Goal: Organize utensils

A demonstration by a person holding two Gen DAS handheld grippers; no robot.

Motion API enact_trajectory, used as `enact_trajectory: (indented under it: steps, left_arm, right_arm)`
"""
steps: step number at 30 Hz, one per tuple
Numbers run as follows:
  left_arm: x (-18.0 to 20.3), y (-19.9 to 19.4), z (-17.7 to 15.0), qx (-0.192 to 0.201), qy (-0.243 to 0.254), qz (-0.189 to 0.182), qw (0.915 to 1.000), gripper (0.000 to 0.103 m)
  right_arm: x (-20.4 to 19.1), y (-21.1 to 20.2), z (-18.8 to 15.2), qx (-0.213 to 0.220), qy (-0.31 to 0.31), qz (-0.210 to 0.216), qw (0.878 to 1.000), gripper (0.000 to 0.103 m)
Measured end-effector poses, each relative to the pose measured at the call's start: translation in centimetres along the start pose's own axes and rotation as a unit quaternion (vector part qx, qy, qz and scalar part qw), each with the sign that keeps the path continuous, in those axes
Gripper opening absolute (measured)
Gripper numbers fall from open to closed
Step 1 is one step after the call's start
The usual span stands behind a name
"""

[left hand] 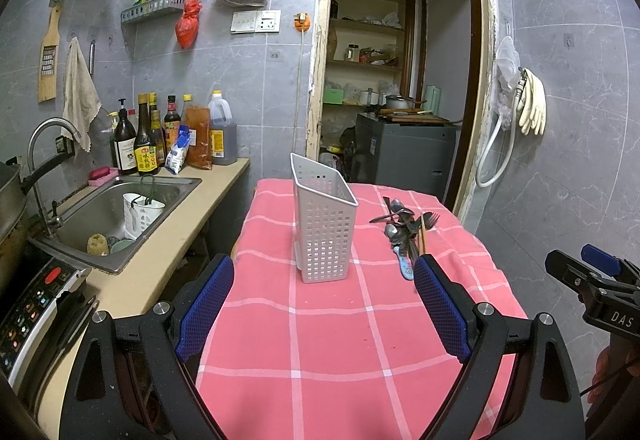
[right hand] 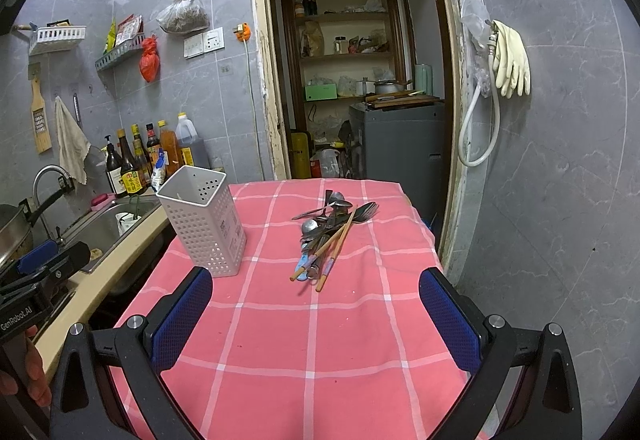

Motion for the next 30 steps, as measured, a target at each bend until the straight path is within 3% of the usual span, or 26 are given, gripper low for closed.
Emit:
enact_trajectory:
  steps: [19, 23, 30]
  left_arm:
    - [-0.4, 1.2, 0.4, -0.017, -0.003, -0.011, 0.9998, 0.088]
    - [-0.6, 2.2, 1.0, -0.024, -0.003, -0.033, 0.9992, 0.088]
    - [-0.2, 4.5, 2.0, -0.049, -0.003, -0.103, 0.9935, 0.088]
  right_arm:
    - [-0.7, 1.3, -0.6, -0.015, -0.001, -0.009, 1.0, 0.103]
    - [-0.8, 1.6, -0.5, -0.022, -0.005, -0.018, 1.0, 0.103]
    - [0.6, 2.3, 0.2, -0.044, 0.016, -0.029, 0.998, 0.103]
Point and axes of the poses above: each gripper's, at about its wrist camera, not at the fingertips, and y roughly the way its jaws point, x to its right, z to its top, the point moved 4 cm from there along y, roughly the way its jaws point, and after that the axes turned 3 degrees about x, right-handed, at the moved point
